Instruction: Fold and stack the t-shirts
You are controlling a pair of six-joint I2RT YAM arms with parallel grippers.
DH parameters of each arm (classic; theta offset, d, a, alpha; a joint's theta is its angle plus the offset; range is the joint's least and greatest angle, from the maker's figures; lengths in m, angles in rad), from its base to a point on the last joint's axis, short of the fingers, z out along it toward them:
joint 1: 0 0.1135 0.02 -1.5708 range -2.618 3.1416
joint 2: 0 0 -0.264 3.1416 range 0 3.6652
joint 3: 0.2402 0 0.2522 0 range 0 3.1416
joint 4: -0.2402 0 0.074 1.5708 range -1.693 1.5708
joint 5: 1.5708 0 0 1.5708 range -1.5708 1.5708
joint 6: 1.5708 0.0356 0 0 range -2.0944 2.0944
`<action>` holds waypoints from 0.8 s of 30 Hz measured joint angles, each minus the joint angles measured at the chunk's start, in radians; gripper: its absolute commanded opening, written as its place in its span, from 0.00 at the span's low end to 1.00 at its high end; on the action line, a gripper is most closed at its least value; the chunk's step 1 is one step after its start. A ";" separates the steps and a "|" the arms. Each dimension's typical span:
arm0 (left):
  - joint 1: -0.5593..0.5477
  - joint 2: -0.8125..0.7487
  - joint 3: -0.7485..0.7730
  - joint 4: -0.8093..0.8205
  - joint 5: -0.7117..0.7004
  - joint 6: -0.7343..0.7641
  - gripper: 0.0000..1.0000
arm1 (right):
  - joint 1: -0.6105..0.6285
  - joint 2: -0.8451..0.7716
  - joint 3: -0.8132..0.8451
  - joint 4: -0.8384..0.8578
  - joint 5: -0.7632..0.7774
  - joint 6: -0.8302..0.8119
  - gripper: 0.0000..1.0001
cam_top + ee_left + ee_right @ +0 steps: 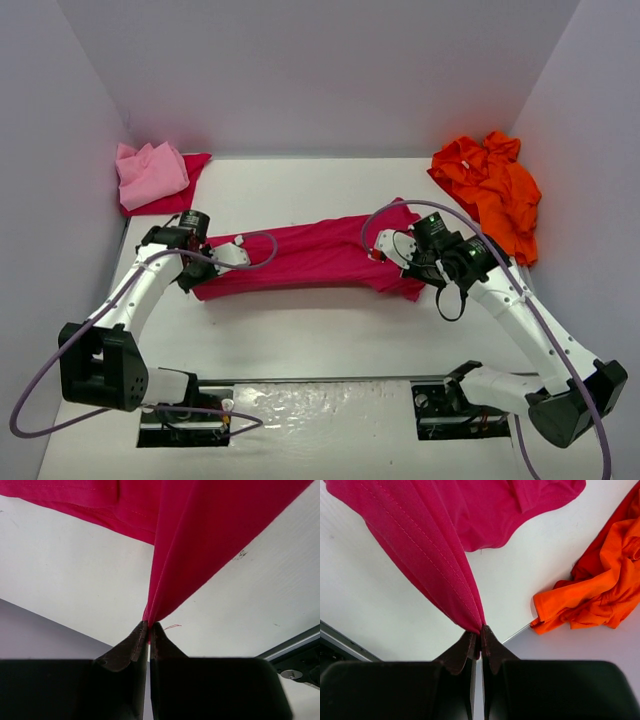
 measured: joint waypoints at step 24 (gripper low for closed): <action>0.006 0.664 0.503 0.115 -0.016 -0.004 0.00 | -0.103 0.755 0.364 0.231 0.105 -0.067 0.00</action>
